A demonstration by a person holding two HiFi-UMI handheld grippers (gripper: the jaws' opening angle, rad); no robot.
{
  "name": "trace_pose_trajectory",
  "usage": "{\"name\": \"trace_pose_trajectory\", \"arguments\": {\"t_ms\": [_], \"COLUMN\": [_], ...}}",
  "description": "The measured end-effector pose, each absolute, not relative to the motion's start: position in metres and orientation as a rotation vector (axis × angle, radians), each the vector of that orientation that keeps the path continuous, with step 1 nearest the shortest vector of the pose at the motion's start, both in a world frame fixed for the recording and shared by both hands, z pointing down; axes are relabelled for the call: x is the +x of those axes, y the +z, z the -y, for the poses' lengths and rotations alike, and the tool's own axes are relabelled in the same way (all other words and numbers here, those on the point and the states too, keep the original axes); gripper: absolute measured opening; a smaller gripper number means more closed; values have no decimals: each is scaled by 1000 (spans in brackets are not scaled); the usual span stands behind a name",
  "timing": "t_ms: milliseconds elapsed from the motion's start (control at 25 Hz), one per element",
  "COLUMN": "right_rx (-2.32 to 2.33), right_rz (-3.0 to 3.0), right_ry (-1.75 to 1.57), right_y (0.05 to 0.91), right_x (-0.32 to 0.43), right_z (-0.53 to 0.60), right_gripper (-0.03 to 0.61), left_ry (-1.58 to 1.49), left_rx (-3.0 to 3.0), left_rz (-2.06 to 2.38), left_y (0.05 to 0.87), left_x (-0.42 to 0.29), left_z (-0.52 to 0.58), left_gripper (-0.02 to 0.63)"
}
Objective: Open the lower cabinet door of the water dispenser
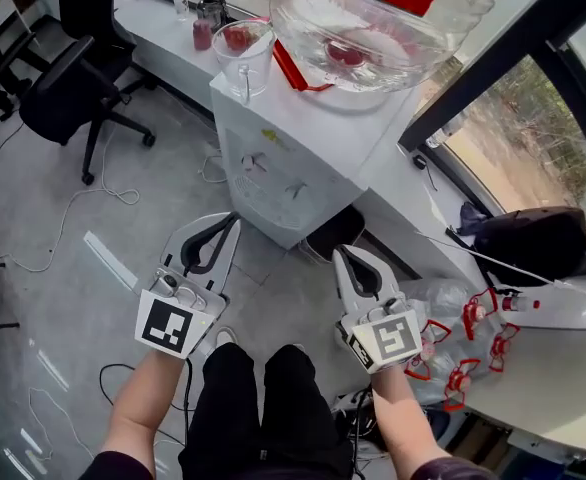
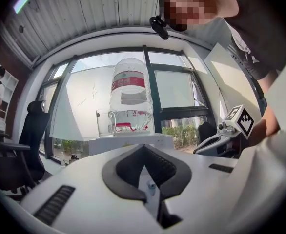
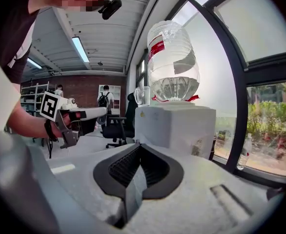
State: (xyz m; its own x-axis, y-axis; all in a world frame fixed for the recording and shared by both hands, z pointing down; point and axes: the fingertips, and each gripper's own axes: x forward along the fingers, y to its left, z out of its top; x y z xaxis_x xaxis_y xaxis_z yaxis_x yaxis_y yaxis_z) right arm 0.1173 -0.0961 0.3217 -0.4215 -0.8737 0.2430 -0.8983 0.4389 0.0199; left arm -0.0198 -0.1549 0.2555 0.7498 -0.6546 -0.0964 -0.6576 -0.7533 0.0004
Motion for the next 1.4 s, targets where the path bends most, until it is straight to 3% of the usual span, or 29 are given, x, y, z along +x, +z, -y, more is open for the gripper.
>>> {"name": "trace_pose_trajectory", "arguments": {"t_ms": [520, 920, 1400], "right_rx": [1565, 1509, 1618], "right_rz": [2589, 2644, 2602], "right_ry": [173, 107, 27], "right_y": [473, 579, 647], "right_x": [119, 107, 128], "right_z": [119, 129, 136], "right_gripper": [6, 5, 6], "left_ry": [37, 21, -73], "left_rx": [-2849, -2820, -2795], "left_rz": [-1154, -1046, -1143], "left_y": [436, 528, 617], "left_x": [-32, -20, -62], "left_z": [178, 200, 190], "left_gripper": [8, 8, 8]}}
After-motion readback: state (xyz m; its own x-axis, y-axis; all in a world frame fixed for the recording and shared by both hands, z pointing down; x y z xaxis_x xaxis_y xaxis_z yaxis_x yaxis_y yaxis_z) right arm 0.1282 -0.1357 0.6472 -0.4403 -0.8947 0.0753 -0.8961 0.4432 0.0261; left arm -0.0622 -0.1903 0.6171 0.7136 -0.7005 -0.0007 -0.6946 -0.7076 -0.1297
